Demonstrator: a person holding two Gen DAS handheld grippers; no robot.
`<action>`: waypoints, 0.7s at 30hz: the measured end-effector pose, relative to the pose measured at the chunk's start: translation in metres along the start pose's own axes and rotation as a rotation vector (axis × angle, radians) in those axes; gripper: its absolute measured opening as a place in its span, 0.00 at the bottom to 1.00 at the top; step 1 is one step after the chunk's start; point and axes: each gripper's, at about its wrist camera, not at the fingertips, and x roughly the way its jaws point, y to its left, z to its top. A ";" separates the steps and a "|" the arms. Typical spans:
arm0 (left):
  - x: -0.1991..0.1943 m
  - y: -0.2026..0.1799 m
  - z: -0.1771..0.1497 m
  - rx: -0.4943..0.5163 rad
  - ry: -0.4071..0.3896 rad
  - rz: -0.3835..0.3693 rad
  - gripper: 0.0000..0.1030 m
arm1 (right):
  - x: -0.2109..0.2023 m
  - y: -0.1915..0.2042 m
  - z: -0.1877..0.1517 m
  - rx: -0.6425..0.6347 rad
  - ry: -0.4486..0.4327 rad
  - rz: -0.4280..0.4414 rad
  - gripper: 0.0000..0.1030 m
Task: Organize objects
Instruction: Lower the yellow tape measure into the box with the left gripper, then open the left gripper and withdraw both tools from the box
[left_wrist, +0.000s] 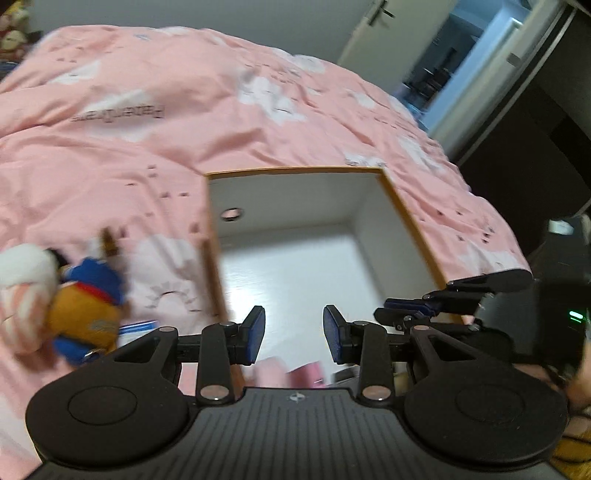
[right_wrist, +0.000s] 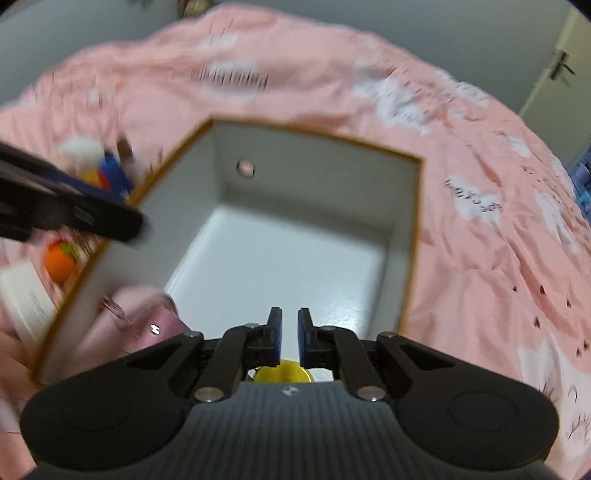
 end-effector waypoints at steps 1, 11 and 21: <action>-0.003 0.004 -0.004 -0.006 -0.005 0.012 0.39 | 0.010 0.004 0.002 -0.031 0.032 -0.015 0.08; -0.017 0.016 -0.037 0.006 -0.024 0.097 0.39 | 0.056 0.013 -0.004 -0.147 0.240 -0.083 0.07; -0.030 0.023 -0.046 -0.014 -0.058 0.100 0.39 | 0.047 0.012 -0.010 -0.149 0.241 -0.096 0.07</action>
